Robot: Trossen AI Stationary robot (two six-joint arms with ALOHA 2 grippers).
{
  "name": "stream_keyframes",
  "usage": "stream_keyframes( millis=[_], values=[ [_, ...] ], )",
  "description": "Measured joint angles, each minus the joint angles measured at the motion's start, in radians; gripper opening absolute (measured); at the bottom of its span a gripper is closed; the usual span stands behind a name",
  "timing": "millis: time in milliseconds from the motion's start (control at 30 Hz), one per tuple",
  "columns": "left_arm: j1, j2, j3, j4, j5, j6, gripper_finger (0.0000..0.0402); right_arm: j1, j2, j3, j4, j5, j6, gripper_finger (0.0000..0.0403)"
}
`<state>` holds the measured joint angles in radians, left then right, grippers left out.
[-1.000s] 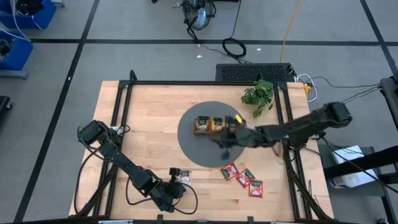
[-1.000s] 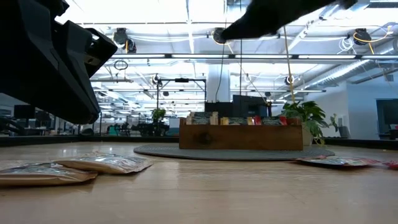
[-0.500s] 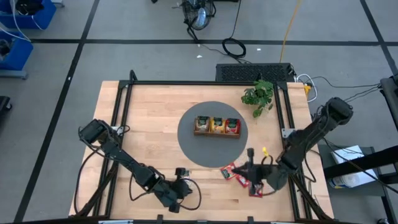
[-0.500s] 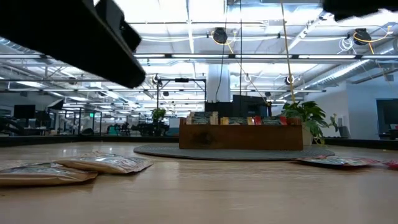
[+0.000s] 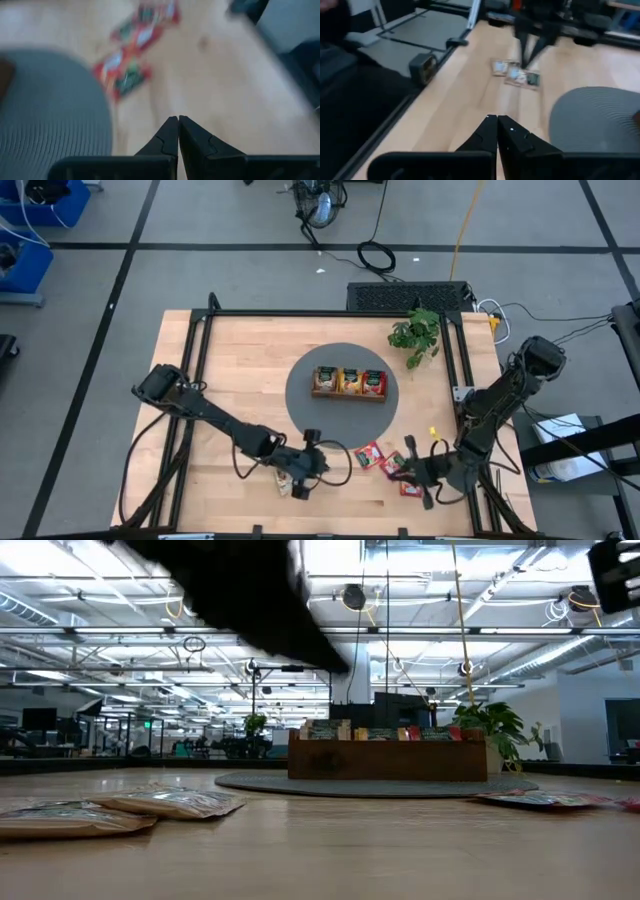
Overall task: Pick & Place Tea
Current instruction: Put the red tea bag to the right section into the wooden organizer
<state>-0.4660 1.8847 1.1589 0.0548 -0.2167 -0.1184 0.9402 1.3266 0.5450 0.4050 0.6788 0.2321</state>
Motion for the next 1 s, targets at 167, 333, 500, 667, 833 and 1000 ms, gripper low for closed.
stream_keyframes(
  millis=[167,333,500,667,833,1000],
  values=[
    [-0.003,0.002,-0.058,-0.022,-0.001,-0.015,0.0021,0.034,0.001,0.0,-0.101,0.001,0.144,0.0],
    [-0.001,0.002,-0.075,0.032,0.018,-0.015,0.0021,-0.003,0.061,0.0,-0.159,-0.036,0.23,0.0],
    [-0.013,0.002,-0.075,0.05,0.057,-0.015,0.0021,-0.092,0.139,0.0,-0.146,-0.13,0.224,0.0],
    [-0.021,0.002,-0.075,0.087,0.056,0.005,0.0021,-0.19,0.169,0.0,-0.158,-0.132,0.241,0.0],
    [-0.027,0.002,-0.075,0.084,0.056,0.008,0.0021,-0.259,0.196,0.0,-0.17,-0.173,0.314,0.0],
    [-0.027,0.002,-0.075,0.086,0.059,0.003,0.0021,-0.298,0.281,0.0,-0.117,-0.291,0.381,0.0]
  ],
)
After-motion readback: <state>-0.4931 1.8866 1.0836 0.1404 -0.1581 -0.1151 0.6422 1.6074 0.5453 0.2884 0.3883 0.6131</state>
